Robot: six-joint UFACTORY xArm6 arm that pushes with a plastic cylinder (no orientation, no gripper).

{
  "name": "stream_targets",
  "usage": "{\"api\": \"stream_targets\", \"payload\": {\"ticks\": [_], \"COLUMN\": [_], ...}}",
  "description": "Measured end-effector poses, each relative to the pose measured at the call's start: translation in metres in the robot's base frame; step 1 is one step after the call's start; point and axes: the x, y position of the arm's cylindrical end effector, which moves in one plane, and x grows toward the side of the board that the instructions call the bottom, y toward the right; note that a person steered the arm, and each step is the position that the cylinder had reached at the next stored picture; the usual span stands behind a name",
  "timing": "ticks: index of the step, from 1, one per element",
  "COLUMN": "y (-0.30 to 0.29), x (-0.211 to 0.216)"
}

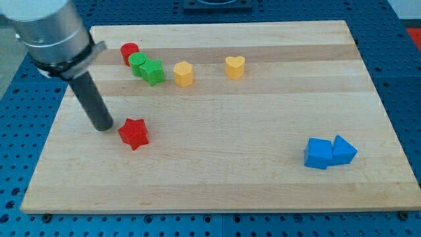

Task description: Move the red star towards the bottom center of the board

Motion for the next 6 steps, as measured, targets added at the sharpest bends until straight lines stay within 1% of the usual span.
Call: {"api": "stream_targets", "payload": {"ticks": [1, 2, 3, 4, 5, 6], "y": [0.048, 0.073, 0.043, 0.013, 0.033, 0.09], "x": [0.045, 0.056, 0.057, 0.042, 0.021, 0.024]}}
